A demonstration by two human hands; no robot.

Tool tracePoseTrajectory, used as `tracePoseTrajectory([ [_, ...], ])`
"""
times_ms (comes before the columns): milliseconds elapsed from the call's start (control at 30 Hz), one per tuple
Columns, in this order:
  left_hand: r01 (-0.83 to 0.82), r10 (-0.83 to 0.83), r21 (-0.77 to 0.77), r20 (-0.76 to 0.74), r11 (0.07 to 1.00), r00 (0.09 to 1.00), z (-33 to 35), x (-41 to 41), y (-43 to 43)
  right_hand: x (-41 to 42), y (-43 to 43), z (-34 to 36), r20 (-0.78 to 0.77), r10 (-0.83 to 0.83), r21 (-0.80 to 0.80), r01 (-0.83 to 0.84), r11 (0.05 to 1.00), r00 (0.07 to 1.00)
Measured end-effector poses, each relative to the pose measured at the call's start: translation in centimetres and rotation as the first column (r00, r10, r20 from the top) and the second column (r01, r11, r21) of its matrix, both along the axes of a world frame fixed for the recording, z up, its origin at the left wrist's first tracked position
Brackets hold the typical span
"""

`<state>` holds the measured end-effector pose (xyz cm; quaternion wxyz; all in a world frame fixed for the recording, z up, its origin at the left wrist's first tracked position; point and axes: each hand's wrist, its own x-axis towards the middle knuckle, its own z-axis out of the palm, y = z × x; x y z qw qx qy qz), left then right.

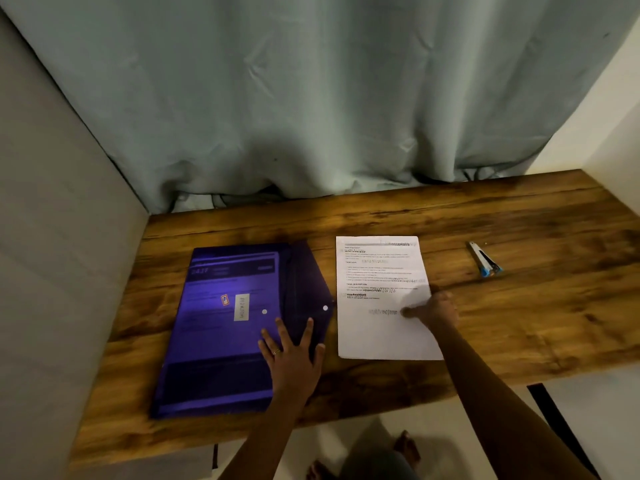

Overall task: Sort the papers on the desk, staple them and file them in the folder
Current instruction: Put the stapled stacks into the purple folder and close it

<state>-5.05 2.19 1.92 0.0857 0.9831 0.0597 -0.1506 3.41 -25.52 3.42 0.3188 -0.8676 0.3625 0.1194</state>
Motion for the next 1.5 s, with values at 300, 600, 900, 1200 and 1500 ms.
tracePoseTrajectory([
  [300,-0.009,0.012,-0.056,0.054,0.998,0.998,-0.5,0.1,-0.1,-0.2,-0.7,0.5,0.186,-0.094,0.366,0.020,0.930,0.978],
  [600,-0.012,0.014,-0.057,0.022,0.998,1.000,0.2,0.1,0.1,1.1,1.4,5.5,0.419,-0.345,0.479,0.118,0.870,0.840],
  [900,-0.130,0.183,-0.328,0.137,0.936,0.973,0.6,-0.3,1.5,-0.3,6.1,4.4,0.552,0.022,0.136,-0.116,0.984,0.833],
  [1200,-0.288,0.390,-0.471,0.133,0.834,0.911,1.8,0.0,3.0,-2.4,8.0,3.6,0.589,0.010,0.172,-0.138,0.975,0.808],
  [1500,-0.280,0.374,-0.449,0.134,0.849,0.918,2.2,0.6,3.9,-2.5,8.1,3.1,0.549,-0.101,0.291,-0.077,0.954,0.830],
])
